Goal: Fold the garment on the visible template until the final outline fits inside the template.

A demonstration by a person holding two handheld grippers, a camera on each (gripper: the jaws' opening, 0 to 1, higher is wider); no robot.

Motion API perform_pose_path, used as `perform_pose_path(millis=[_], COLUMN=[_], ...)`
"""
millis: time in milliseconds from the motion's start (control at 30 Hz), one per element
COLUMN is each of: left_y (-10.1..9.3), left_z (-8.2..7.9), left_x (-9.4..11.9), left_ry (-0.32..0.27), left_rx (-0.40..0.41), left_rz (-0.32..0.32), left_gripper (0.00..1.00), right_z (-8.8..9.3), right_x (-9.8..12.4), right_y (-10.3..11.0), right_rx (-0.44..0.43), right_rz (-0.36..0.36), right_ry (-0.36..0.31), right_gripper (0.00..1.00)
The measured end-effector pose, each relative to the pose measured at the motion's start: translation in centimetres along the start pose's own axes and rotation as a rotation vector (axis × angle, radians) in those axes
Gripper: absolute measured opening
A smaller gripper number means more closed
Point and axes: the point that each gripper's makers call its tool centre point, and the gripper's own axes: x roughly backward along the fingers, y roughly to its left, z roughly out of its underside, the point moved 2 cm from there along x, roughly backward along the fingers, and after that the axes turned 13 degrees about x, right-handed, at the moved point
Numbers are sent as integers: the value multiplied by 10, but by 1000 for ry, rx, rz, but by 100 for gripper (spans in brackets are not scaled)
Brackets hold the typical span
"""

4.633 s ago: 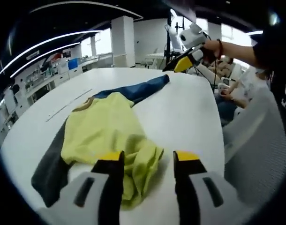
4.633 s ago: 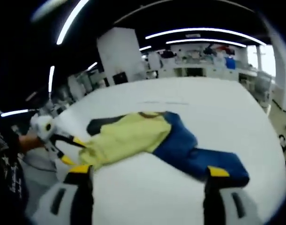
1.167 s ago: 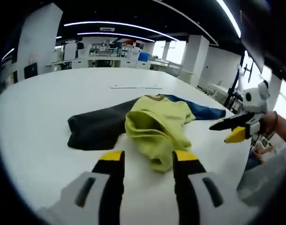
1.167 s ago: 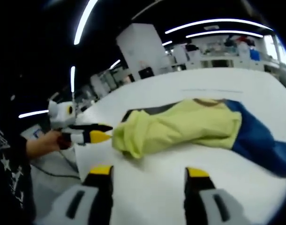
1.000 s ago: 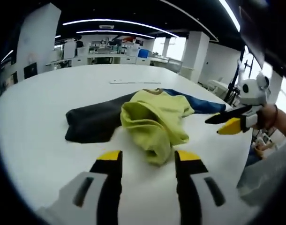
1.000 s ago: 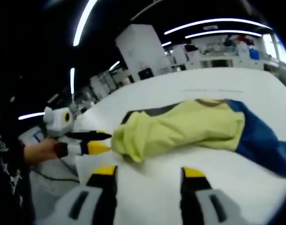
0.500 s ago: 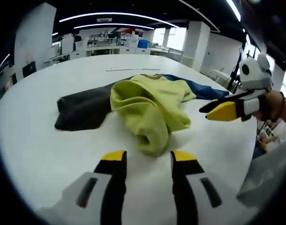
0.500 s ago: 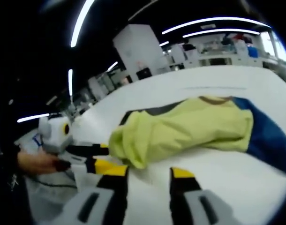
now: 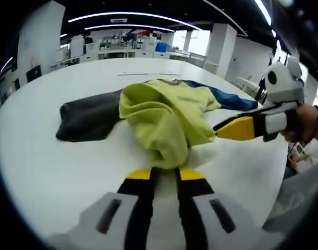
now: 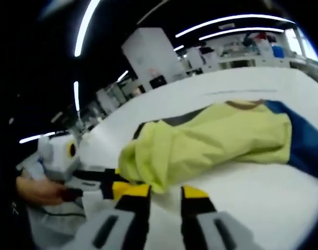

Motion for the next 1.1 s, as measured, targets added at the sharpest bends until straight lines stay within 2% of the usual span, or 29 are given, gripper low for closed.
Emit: perform_pose_path(millis=[133, 200, 633, 833, 1100], left_y=[-1, -1, -1, 4, 5], left_z=[0, 1, -3, -2, -6], left_x=[0, -1, 5, 11, 25], left_ry=[-3, 1, 0, 16, 15], left_rx=[8, 17, 89, 30, 44], left_rz=[0, 11, 35, 7, -1], left_gripper=[7, 0, 0, 0, 0], right_z=[1, 0, 5, 6, 3], right_x=[-5, -7, -9, -5, 14], right_y=[2, 3, 4, 3, -2], right_rx=[-11, -10, -3, 17, 57], right_rz=[-6, -8, -13, -9, 5], right_ry=[3, 1, 22, 21, 14], right_gripper=[15, 12, 0, 0, 0])
